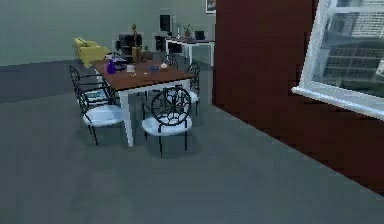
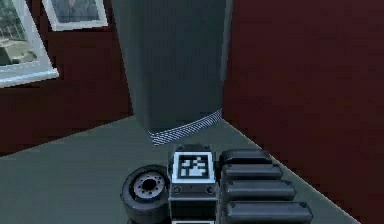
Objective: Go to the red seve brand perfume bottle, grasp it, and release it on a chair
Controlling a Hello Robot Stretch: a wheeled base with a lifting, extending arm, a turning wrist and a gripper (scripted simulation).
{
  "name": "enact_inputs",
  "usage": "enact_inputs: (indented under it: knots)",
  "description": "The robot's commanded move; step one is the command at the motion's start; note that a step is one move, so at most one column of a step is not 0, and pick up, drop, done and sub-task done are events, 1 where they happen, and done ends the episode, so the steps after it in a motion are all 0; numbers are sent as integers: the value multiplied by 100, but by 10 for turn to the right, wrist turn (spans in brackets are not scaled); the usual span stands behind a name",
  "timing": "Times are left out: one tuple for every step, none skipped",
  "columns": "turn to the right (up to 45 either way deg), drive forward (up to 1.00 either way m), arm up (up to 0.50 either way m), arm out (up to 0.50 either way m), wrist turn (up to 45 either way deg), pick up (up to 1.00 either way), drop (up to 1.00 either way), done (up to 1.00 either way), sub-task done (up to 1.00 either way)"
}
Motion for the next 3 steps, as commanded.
enact_inputs:
  knots:
    - [-30,0,0,0,0,0,0,0,0]
    - [0,100,0,0,0,0,0,0,0]
    - [-60,0,0,0,0,0,0,0,0]
